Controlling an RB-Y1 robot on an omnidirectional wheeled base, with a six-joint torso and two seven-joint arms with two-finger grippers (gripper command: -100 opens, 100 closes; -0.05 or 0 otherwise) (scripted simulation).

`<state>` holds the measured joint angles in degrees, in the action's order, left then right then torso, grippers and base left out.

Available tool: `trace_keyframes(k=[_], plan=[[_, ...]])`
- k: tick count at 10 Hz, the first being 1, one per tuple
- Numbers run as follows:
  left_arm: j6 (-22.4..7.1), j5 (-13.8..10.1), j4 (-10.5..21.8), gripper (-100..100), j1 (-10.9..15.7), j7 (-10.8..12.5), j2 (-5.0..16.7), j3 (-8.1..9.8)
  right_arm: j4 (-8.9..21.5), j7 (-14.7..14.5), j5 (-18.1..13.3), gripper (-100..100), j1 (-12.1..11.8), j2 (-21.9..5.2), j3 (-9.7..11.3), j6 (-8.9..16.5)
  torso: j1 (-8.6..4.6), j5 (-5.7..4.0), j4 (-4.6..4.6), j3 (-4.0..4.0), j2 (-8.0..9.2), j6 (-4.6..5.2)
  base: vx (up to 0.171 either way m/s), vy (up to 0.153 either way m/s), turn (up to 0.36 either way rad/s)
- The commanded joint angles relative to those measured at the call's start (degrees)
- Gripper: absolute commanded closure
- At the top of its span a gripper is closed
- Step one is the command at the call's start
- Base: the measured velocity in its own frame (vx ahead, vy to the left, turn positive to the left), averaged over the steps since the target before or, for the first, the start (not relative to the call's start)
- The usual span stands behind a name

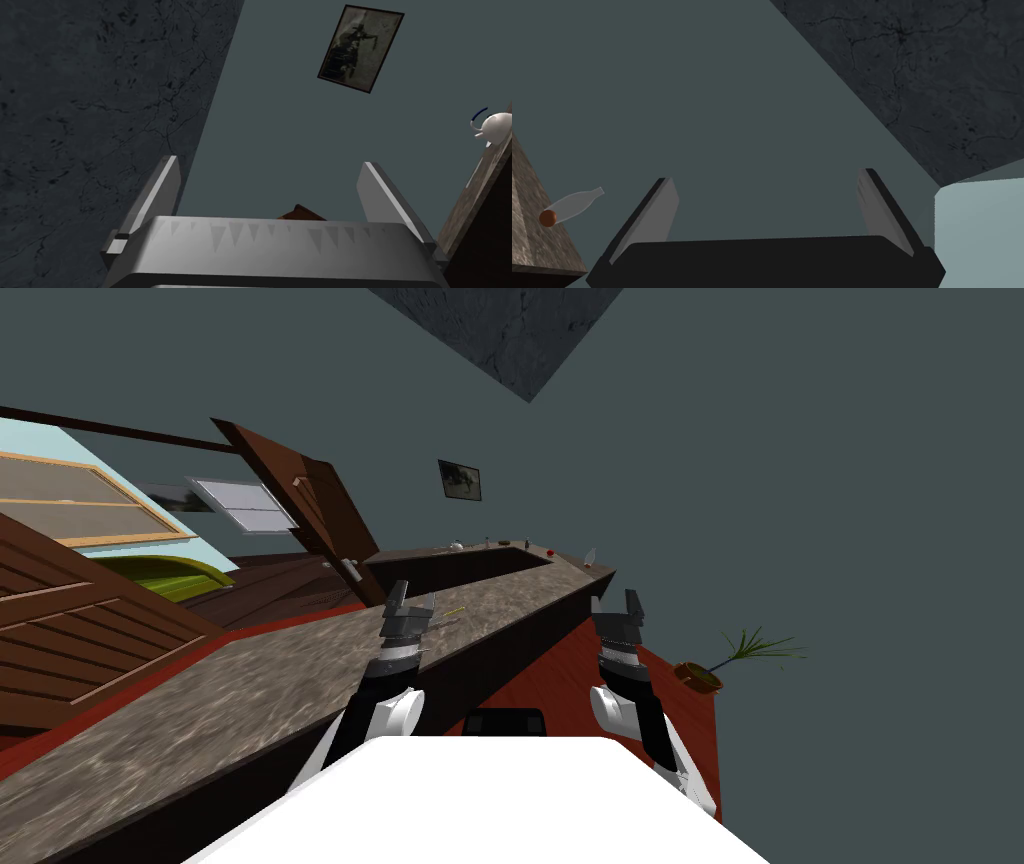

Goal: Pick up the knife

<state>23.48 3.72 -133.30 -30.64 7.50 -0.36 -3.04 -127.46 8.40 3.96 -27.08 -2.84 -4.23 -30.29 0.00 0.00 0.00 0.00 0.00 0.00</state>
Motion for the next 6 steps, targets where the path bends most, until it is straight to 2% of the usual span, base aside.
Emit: trace_keyframes(k=[1,3,6], plan=[[-0.8,-0.4,0.6,-100,0.8,0.4,1.8,0.20,0.0,0.0,0.0,0,0.0,0.0,0.0,0.0,0.00,0.00,0.00,0.00,0.00,0.00,-0.002,-0.004,-0.022],[-2.8,-1.3,2.0,-100,2.6,1.2,4.8,0.62,0.0,0.0,0.0,0,0.0,0.0,0.0,0.0,-0.01,0.00,0.00,0.00,0.01,0.01,-0.008,-0.010,-0.037],[-7.7,-3.7,5.5,-100,6.9,3.1,9.7,1.52,0.0,0.0,0.0,0,0.0,0.0,0.0,0.0,-0.05,-0.01,0.01,0.03,0.06,0.01,-0.024,-0.022,-0.065]])
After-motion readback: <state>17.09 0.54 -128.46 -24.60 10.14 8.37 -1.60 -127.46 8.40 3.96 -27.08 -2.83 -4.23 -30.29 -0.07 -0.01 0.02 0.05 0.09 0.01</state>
